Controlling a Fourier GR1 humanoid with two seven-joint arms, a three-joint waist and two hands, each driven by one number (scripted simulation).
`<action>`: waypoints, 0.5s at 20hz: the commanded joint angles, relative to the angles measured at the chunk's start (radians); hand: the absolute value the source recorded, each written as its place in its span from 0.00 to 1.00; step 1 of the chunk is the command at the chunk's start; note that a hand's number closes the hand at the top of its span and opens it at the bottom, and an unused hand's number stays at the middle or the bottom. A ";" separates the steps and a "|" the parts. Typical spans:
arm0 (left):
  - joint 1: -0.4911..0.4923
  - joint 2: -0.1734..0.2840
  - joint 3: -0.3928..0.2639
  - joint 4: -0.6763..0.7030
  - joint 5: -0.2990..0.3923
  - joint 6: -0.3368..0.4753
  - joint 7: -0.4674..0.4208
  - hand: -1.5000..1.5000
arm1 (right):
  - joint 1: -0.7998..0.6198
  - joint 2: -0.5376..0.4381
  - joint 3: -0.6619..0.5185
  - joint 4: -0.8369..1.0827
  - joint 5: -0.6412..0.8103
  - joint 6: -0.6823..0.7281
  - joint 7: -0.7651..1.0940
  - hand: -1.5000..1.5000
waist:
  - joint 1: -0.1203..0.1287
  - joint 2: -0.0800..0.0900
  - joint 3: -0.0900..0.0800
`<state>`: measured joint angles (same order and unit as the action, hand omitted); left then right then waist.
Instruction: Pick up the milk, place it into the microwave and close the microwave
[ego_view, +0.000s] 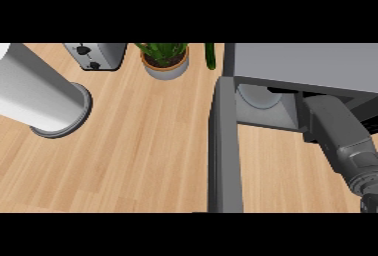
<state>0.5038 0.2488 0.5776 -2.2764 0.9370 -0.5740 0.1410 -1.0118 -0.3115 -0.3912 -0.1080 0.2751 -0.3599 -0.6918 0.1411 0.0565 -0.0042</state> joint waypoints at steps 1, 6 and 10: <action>-0.023 0.015 -0.001 0.008 -0.007 0.001 0.003 0.00 | -0.033 -0.041 0.020 -0.005 0.025 -0.009 0.012 1.00 | 0.023 0.028 0.012; -0.042 0.020 0.001 0.015 -0.018 0.006 0.001 0.00 | -0.018 -0.066 0.012 0.007 0.012 -0.002 -0.013 1.00 | 0.029 0.035 0.013; -0.046 0.028 0.008 0.030 -0.016 0.008 0.005 0.00 | -0.048 -0.078 0.008 0.016 0.003 -0.014 0.007 1.00 | 0.049 0.034 0.012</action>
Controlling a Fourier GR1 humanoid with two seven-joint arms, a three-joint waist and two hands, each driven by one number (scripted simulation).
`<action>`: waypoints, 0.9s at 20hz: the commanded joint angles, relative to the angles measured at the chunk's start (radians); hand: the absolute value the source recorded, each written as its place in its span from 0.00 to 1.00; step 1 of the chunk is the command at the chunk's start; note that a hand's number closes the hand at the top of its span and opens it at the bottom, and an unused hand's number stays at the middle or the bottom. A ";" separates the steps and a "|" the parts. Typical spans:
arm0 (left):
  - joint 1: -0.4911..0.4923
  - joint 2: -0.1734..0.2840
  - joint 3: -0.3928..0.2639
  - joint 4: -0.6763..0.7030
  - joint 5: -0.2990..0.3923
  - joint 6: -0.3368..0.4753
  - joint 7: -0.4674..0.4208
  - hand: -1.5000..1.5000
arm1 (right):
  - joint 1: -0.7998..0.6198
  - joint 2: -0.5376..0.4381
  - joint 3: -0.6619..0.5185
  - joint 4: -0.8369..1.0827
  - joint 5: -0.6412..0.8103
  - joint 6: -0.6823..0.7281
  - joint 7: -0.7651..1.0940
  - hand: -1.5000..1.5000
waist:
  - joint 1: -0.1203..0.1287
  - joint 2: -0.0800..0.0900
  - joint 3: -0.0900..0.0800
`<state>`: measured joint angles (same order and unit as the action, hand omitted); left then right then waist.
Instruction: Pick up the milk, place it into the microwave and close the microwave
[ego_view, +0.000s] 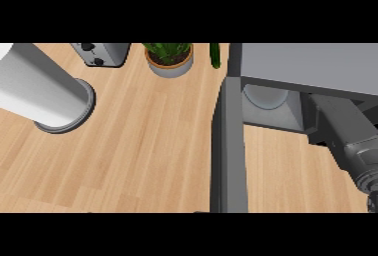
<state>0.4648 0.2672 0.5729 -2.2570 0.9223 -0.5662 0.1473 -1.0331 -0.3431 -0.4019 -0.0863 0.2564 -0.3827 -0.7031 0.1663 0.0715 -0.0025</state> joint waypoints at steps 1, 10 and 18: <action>-0.016 0.000 -0.001 0.013 -0.019 0.005 0.000 0.00 | -0.016 -0.048 0.025 -0.004 0.028 0.007 0.008 1.00 | 0.020 0.032 0.011; -0.049 0.040 0.011 0.011 -0.044 0.005 0.009 0.00 | -0.040 -0.079 0.024 -0.011 0.026 0.026 0.030 1.00 | 0.030 0.034 0.013; -0.069 0.031 -0.013 0.040 -0.075 0.006 0.013 0.00 | -0.082 -0.010 -0.005 -0.035 -0.016 0.118 0.001 0.00 | 0.044 0.027 0.014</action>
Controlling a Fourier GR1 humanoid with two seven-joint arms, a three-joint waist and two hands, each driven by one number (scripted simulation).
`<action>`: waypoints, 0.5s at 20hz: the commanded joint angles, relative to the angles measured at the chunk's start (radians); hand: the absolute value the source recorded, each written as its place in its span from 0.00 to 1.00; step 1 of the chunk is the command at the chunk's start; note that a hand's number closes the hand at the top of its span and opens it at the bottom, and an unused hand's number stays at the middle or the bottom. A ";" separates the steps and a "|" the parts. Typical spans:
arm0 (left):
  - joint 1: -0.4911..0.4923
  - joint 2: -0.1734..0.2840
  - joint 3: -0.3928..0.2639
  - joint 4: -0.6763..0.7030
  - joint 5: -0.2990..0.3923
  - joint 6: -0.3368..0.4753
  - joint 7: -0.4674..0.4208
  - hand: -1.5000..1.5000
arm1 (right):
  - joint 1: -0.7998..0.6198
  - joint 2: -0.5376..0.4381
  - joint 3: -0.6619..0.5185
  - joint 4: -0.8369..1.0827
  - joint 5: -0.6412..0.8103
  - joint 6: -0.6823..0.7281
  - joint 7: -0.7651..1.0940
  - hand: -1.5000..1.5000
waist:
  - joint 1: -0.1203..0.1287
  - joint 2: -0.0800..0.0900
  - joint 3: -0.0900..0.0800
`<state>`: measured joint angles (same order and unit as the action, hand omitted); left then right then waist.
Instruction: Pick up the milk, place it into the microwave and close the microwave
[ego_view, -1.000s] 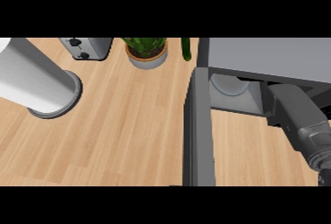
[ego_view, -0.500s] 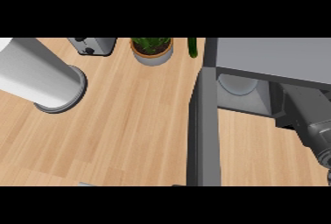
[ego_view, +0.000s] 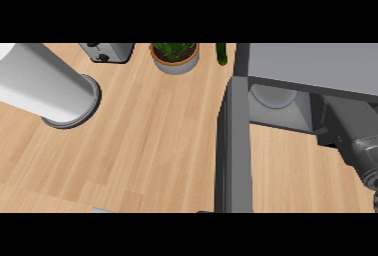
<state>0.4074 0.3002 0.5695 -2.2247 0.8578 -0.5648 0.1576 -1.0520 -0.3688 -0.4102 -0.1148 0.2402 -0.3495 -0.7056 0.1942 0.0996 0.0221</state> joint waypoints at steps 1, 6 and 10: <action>-0.019 0.016 -0.007 0.028 -0.014 -0.010 0.005 0.00 | -0.074 0.022 0.027 -0.001 0.022 0.091 0.012 0.00 | 0.023 -0.001 -0.014; -0.043 0.011 -0.020 0.024 -0.039 -0.006 0.001 0.00 | -0.094 0.034 0.094 0.038 0.087 0.070 0.098 0.00 | 0.036 -0.009 -0.019; -0.060 0.021 -0.036 0.050 -0.043 -0.003 0.014 0.00 | -0.125 0.101 0.094 0.036 0.083 -0.014 0.142 0.00 | 0.032 -0.016 -0.020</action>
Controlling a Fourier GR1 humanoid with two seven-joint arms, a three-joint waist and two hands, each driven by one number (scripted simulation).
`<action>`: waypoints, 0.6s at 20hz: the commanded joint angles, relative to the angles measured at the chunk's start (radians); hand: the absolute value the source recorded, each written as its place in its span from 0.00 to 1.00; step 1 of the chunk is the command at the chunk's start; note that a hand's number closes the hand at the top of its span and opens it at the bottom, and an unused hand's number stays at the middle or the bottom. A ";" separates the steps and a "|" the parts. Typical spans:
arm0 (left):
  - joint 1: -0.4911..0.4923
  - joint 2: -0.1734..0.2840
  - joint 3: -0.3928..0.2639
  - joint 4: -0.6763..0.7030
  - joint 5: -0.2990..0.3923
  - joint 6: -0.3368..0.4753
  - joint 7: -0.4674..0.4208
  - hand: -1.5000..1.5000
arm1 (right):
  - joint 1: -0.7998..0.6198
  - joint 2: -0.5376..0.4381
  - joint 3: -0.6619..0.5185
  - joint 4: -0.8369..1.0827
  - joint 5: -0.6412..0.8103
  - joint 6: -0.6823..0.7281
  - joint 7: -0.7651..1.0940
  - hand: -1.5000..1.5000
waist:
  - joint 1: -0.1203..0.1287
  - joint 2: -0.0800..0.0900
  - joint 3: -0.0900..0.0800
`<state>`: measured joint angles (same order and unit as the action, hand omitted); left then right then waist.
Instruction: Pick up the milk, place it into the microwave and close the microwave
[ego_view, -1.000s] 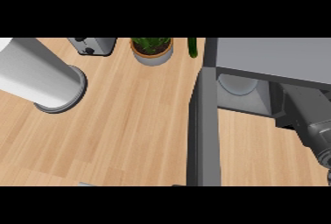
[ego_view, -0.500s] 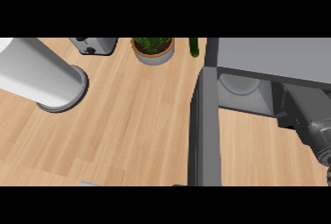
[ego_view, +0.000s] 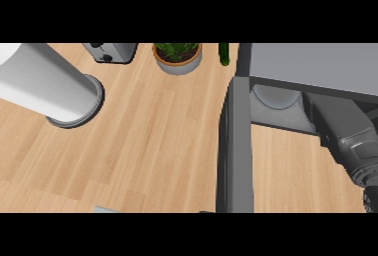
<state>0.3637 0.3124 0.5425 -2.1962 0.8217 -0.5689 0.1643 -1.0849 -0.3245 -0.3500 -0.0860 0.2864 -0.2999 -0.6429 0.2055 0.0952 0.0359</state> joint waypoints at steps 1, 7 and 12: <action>-0.023 -0.011 -0.024 0.018 -0.015 0.002 -0.002 0.00 | -0.100 0.063 0.035 0.005 0.036 -0.068 0.084 0.00 | 0.024 -0.009 -0.034; -0.020 0.001 -0.046 0.021 -0.033 -0.011 0.019 0.00 | -0.151 0.097 0.031 -0.012 0.025 -0.100 0.105 0.00 | 0.029 -0.021 -0.034; -0.008 -0.009 -0.059 0.023 -0.040 -0.020 0.024 0.00 | -0.127 0.125 0.011 -0.023 0.001 -0.130 0.062 0.00 | 0.003 -0.035 -0.033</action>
<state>0.3412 0.3129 0.4962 -2.1682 0.7905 -0.5806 0.1826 -1.1210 -0.2621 -0.3477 -0.0968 0.2782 -0.3786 -0.6309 0.1890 0.0943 0.0467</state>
